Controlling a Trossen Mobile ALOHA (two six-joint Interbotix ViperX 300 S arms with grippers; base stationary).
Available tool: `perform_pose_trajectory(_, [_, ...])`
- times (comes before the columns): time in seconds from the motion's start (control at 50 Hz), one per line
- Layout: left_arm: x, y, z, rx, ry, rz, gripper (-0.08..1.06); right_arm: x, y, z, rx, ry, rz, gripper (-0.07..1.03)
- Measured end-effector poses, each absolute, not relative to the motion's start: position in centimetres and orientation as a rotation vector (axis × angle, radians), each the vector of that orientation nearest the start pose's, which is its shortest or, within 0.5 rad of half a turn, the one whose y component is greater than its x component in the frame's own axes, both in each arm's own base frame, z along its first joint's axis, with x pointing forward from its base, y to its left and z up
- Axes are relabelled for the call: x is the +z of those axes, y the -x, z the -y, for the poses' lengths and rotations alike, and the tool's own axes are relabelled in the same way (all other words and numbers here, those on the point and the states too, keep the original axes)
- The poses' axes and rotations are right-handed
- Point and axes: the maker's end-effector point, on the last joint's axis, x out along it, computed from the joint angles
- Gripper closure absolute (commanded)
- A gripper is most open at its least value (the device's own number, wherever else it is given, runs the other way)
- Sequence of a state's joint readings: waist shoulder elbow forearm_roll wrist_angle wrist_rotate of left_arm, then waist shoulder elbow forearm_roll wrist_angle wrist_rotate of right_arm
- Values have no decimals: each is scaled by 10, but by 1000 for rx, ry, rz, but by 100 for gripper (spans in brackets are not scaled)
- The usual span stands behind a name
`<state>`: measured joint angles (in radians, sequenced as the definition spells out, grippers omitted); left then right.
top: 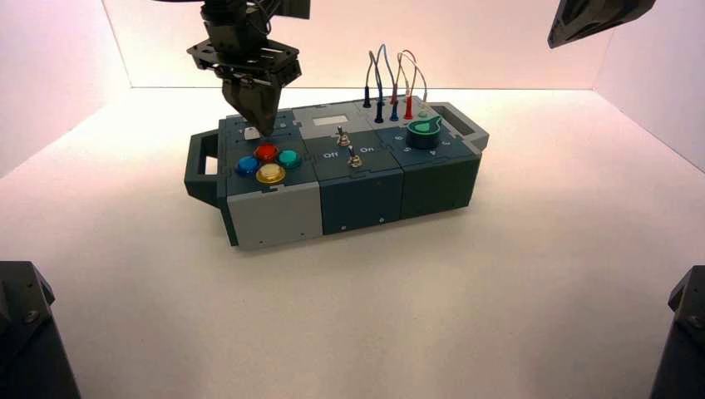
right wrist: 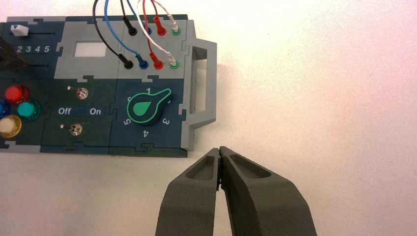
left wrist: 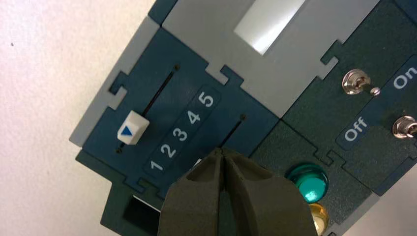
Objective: Move the bottom slider to position 2.
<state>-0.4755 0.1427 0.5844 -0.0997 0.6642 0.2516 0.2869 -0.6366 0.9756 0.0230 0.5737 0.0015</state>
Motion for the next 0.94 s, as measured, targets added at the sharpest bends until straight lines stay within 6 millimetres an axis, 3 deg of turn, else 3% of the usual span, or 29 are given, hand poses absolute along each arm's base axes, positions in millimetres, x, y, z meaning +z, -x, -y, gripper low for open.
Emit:
perform_pose_trajectory(0.26, [58, -307, 193, -616, -450, -1295, 101, 163, -250, -76, 269, 106, -913, 98])
perform_pose_trajectory(0.64, [120, -277, 173, -612, -416, -1255, 101, 161, -248, -76, 269, 103, -932, 98])
perform_pose_trajectory(0.94, [118, -268, 165, -586, -401, -1276, 101, 158, -247, -76, 269, 100, -943, 98])
